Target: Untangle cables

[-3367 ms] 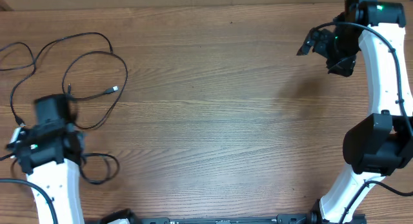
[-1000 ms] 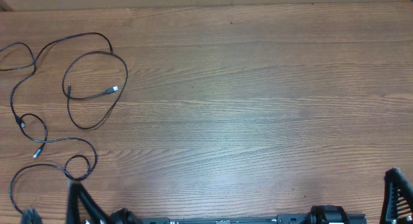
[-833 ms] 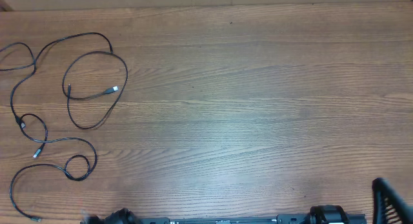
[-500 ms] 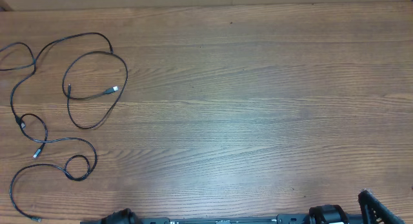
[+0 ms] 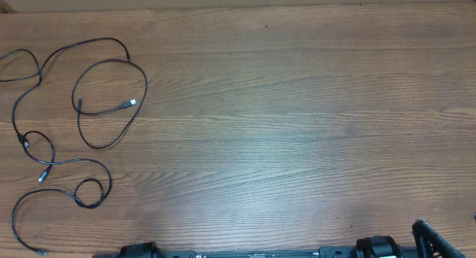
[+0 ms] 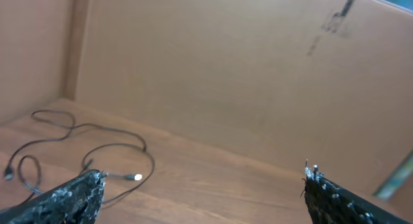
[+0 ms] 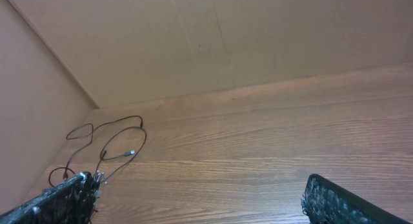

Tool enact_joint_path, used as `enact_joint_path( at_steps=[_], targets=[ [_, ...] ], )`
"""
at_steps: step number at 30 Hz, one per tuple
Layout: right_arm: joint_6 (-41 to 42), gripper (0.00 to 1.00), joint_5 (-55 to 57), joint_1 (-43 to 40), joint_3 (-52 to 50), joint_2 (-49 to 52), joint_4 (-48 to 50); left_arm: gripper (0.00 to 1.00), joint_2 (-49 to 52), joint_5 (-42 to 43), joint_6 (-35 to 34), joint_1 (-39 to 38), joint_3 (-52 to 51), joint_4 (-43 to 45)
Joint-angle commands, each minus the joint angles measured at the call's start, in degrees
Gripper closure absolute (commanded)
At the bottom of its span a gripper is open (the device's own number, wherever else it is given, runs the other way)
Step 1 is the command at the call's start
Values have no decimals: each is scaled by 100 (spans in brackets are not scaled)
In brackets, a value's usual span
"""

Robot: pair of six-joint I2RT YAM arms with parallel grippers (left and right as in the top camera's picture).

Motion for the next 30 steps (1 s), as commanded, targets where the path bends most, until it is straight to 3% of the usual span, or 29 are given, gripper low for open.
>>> enact_joint_path(
  at_steps=[1,9,12,17,22,30],
  targets=[
    [13,0,-31,42,4,-66,13,0,-101,-264,192,-7,-256,42],
    [13,0,-31,42,4,-66,13,1,-101,-90,190,0,-699,-50],
    [13,0,-31,42,4,-66,13,0,-101,-101,192,0,-734,-531],
    [13,0,-31,42,4,-66,13,0,-101,-872,195,0,-728,-1152],
    [13,0,-31,42,4,-66,13,1,-101,-1108,326,0,-728,-1342],
    [13,0,-31,42,4,-66,13,1,-160,-1032,402,-236,-1224,-461]
  ],
)
